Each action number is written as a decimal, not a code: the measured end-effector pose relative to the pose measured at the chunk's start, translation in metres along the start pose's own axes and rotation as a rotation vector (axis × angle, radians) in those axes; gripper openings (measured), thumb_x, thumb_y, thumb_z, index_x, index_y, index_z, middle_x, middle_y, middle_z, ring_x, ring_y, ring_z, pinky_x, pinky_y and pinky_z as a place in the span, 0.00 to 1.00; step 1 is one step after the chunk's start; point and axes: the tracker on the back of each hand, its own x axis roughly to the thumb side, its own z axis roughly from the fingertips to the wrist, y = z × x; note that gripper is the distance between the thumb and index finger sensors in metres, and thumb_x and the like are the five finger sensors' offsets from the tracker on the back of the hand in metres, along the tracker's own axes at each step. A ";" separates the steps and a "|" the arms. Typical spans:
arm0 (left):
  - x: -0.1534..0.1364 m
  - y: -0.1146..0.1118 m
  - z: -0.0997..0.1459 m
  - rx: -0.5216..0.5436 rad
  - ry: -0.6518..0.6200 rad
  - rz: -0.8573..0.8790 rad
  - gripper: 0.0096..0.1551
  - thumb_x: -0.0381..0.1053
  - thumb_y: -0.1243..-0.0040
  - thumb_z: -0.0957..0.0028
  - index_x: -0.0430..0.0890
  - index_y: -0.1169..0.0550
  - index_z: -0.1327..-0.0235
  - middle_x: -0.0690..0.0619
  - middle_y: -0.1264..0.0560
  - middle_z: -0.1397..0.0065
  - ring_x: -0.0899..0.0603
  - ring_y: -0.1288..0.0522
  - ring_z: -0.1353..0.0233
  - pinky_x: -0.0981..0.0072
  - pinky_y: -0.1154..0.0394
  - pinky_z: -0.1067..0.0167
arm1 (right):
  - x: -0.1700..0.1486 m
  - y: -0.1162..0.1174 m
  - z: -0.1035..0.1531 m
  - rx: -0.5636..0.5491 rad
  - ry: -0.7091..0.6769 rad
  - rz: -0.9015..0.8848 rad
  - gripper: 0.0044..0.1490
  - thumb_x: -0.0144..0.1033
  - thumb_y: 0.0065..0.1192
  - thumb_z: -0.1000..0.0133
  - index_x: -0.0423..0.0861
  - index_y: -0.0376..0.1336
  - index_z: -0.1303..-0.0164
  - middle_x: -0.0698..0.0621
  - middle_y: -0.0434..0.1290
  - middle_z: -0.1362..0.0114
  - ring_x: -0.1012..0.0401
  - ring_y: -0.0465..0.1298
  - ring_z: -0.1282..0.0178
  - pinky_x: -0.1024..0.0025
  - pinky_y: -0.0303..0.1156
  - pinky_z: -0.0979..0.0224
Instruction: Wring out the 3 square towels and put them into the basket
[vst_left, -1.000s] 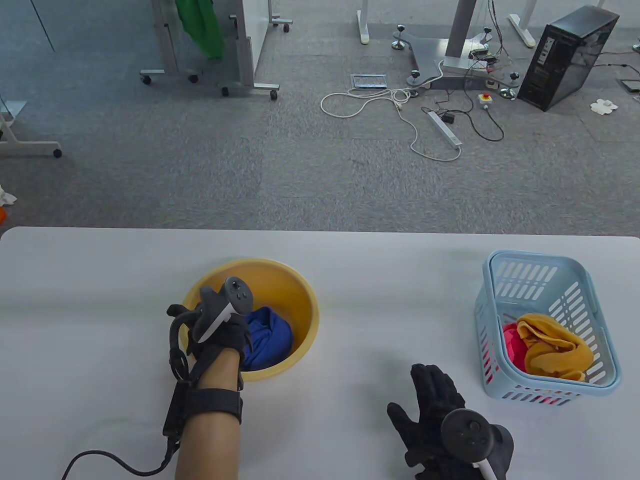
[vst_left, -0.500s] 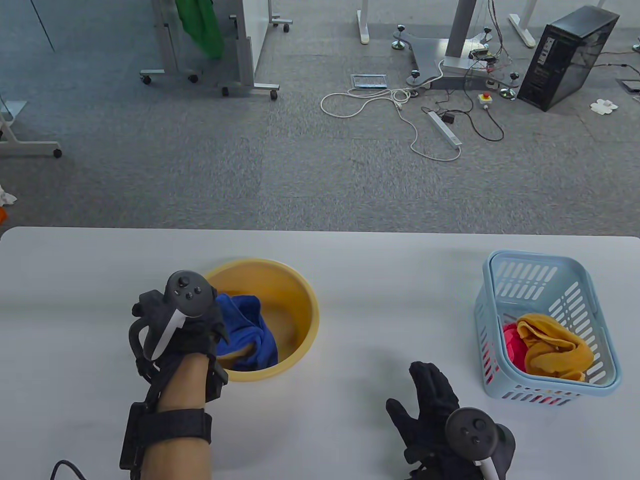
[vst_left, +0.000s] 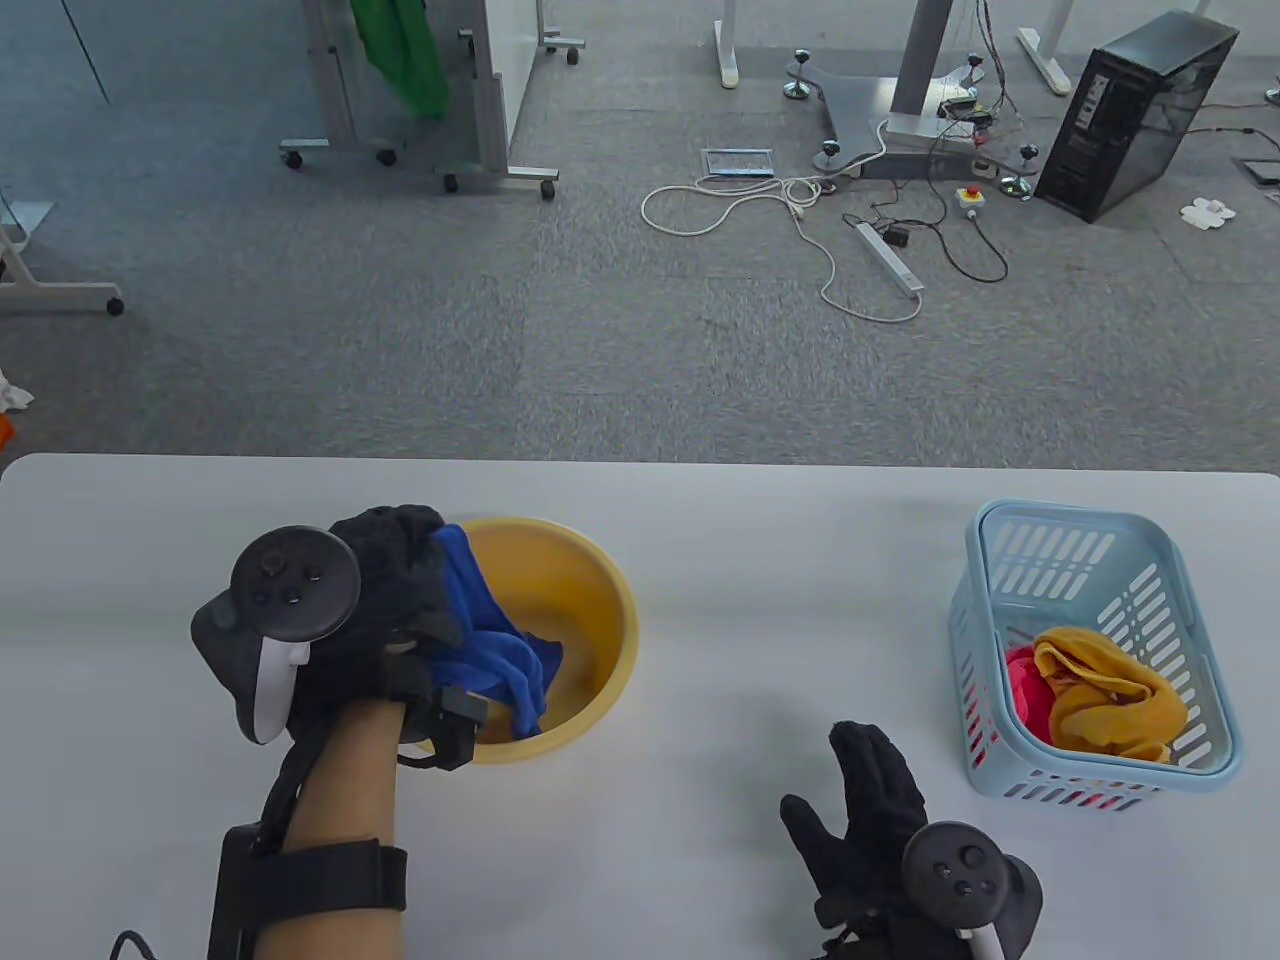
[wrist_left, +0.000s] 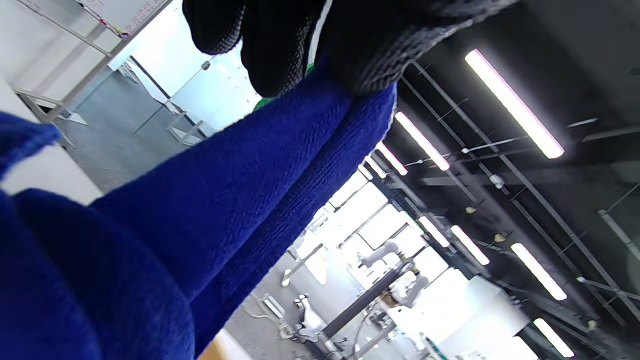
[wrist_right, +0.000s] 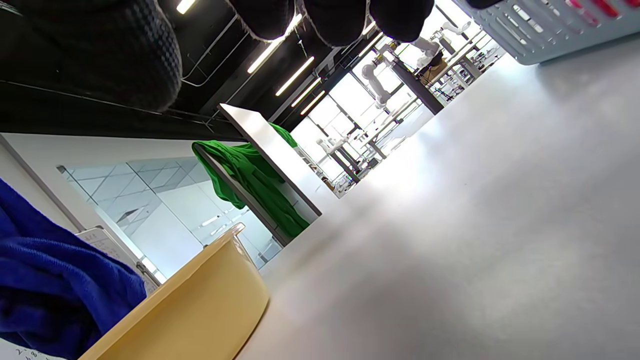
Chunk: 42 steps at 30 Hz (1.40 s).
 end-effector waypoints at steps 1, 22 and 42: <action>0.006 0.002 0.001 0.005 -0.012 0.008 0.22 0.46 0.36 0.42 0.49 0.18 0.35 0.39 0.29 0.23 0.29 0.40 0.18 0.16 0.58 0.33 | 0.000 0.000 0.000 -0.002 0.000 -0.002 0.58 0.57 0.70 0.43 0.44 0.44 0.15 0.34 0.46 0.15 0.30 0.47 0.18 0.25 0.43 0.23; 0.142 -0.022 0.039 -0.248 -0.411 0.025 0.22 0.46 0.36 0.43 0.44 0.18 0.36 0.39 0.20 0.32 0.30 0.28 0.26 0.20 0.44 0.33 | -0.007 -0.017 0.000 -0.065 0.025 -0.086 0.58 0.57 0.70 0.43 0.44 0.44 0.15 0.34 0.45 0.14 0.30 0.47 0.18 0.25 0.43 0.22; 0.191 -0.063 0.065 -0.283 -0.559 -0.115 0.22 0.46 0.37 0.43 0.44 0.18 0.37 0.40 0.20 0.33 0.30 0.26 0.28 0.22 0.41 0.34 | 0.003 -0.041 0.001 -0.129 -0.080 -0.285 0.65 0.66 0.69 0.45 0.46 0.39 0.14 0.35 0.41 0.13 0.31 0.44 0.17 0.24 0.42 0.22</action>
